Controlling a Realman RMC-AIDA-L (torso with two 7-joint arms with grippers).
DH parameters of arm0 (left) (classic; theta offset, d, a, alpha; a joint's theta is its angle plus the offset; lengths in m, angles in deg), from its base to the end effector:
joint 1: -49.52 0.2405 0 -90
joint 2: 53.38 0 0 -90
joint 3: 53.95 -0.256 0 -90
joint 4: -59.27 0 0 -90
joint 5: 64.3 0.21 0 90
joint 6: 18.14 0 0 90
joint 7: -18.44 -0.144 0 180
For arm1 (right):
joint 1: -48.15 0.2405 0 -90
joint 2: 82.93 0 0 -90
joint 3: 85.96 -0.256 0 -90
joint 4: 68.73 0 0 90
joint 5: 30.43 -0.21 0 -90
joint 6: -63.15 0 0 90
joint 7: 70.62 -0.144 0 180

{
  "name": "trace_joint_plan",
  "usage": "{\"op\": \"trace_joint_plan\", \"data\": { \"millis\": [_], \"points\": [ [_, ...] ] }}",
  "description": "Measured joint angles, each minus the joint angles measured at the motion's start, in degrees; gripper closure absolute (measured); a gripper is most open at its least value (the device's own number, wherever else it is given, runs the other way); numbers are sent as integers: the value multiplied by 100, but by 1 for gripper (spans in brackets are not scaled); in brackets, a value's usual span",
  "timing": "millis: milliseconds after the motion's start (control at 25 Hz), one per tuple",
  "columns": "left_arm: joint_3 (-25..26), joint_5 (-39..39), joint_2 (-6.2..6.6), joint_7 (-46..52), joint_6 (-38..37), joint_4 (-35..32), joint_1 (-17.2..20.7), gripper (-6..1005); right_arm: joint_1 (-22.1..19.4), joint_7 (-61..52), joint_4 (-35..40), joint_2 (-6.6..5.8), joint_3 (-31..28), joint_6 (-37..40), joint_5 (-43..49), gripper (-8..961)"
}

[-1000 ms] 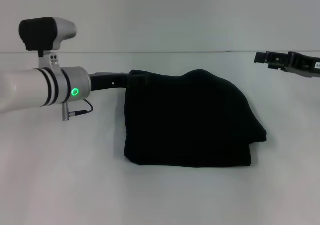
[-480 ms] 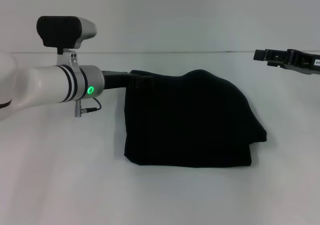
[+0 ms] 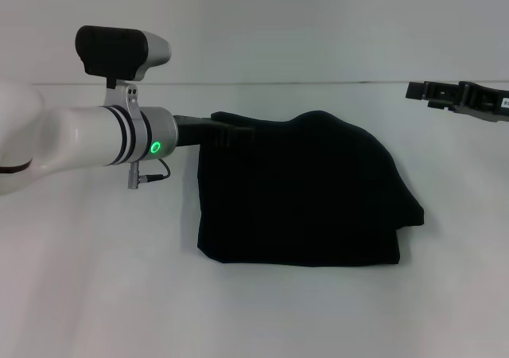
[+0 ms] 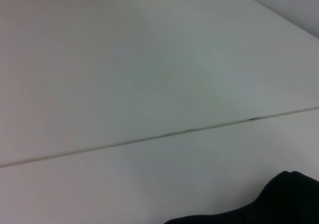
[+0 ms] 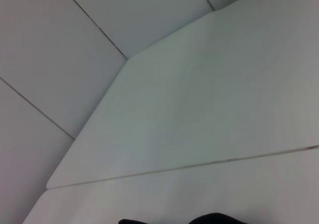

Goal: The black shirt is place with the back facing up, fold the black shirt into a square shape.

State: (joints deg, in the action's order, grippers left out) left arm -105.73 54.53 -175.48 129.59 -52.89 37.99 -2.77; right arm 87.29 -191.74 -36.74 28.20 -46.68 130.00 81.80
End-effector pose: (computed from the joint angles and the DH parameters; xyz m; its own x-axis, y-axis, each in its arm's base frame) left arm -0.2105 0.4506 -0.0705 0.6302 0.6219 0.4648 0.7742 -0.4580 -0.4369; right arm 0.2683 0.4213 0.0561 0.3132 -0.6880 -0.6547 -0.9332 -0.3508 -0.0778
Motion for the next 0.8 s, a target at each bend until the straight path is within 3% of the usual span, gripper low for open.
{"op": "trace_joint_plan", "data": {
  "millis": [360, 800],
  "points": [
    [-8, 0, -25, -24, 85, -5, 11, 109, -19, 10, 0, 3, 56, -58, 0, 253],
    [-10, 0, -20, -32, 209, -14, 28, 397, -38, 19, 0, -4, 87, -59, 0, 253]
  ]
}}
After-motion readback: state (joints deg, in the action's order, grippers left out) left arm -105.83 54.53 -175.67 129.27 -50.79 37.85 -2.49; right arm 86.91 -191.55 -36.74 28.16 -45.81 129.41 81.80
